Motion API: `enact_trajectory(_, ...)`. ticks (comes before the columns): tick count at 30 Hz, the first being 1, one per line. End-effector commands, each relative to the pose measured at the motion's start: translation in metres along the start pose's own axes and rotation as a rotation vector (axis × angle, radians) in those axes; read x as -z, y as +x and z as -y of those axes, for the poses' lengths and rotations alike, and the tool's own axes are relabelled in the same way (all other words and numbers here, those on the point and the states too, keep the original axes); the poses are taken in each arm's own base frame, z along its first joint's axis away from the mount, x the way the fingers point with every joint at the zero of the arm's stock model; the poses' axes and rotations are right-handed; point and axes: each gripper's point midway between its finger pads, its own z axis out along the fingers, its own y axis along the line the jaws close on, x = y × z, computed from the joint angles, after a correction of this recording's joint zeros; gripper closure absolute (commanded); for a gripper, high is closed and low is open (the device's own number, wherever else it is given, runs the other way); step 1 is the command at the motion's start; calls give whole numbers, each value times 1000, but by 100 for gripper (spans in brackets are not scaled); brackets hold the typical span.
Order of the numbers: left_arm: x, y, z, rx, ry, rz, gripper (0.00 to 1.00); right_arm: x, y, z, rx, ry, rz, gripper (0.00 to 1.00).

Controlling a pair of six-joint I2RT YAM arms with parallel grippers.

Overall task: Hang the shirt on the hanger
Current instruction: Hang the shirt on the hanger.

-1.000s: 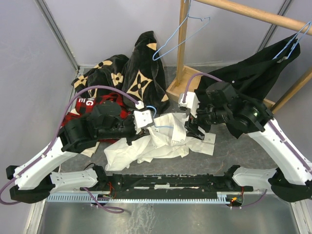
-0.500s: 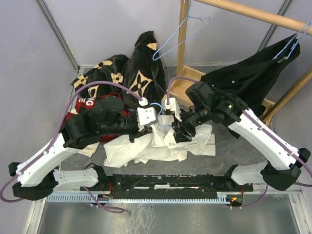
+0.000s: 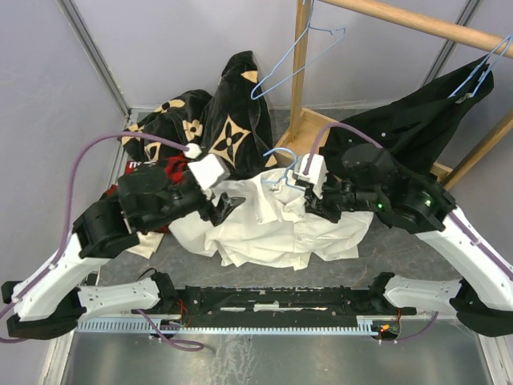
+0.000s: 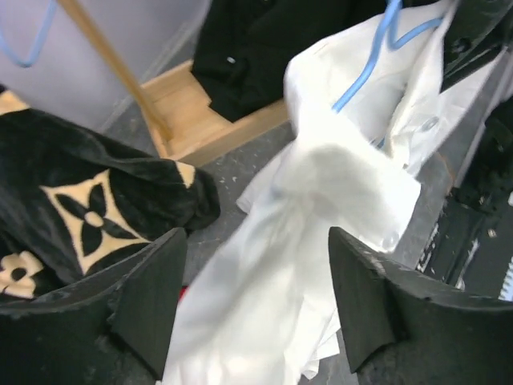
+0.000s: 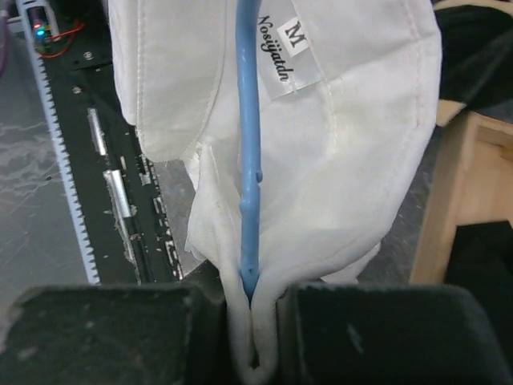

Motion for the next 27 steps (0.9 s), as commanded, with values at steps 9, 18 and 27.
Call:
enact_trajectory(9, 59, -16, -52, 219, -327, 205, 17, 79, -66, 50, -41, 408, 325, 100)
enact_trajectory(18, 78, -16, -70, 262, -434, 243, 17, 147, -136, 50, -6, 460, 518, 100)
enact_trajectory(27, 82, -14, -68, 310, -434, 276, 16, 147, -147, 53, -12, 468, 546, 100)
